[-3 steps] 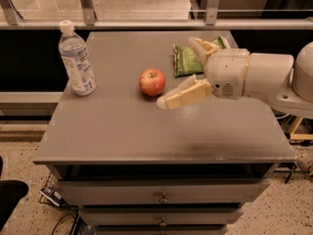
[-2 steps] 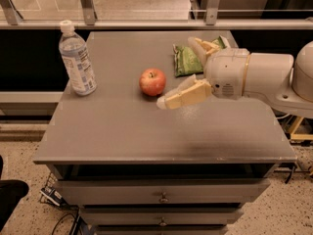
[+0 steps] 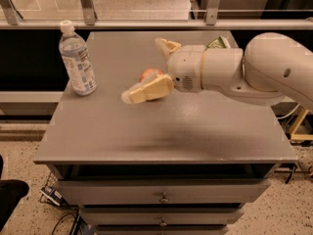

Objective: Pick blue plastic bottle

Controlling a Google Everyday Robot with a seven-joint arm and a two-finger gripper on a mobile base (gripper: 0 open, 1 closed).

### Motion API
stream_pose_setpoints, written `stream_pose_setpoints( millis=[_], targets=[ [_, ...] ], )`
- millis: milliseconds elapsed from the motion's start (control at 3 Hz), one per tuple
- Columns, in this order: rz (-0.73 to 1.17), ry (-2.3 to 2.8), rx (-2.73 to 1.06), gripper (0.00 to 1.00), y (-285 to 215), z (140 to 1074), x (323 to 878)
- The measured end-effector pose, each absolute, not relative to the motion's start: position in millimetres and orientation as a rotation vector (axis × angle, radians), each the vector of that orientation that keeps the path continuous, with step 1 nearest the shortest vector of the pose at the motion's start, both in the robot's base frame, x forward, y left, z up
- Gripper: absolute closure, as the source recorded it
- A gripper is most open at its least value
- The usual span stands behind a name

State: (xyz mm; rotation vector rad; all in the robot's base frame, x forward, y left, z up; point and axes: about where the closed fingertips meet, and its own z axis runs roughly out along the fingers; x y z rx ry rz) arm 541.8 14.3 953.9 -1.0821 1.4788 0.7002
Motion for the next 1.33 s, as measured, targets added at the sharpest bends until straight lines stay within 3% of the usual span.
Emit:
stream_pose_setpoints(
  millis=[667,1333],
  targets=[
    [0.821,1.424,-1.087,0.00,93.6,940.6,576.1],
    [0.889,1.357,-1.085,0.00,138.3,936.1,626.2]
  ],
)
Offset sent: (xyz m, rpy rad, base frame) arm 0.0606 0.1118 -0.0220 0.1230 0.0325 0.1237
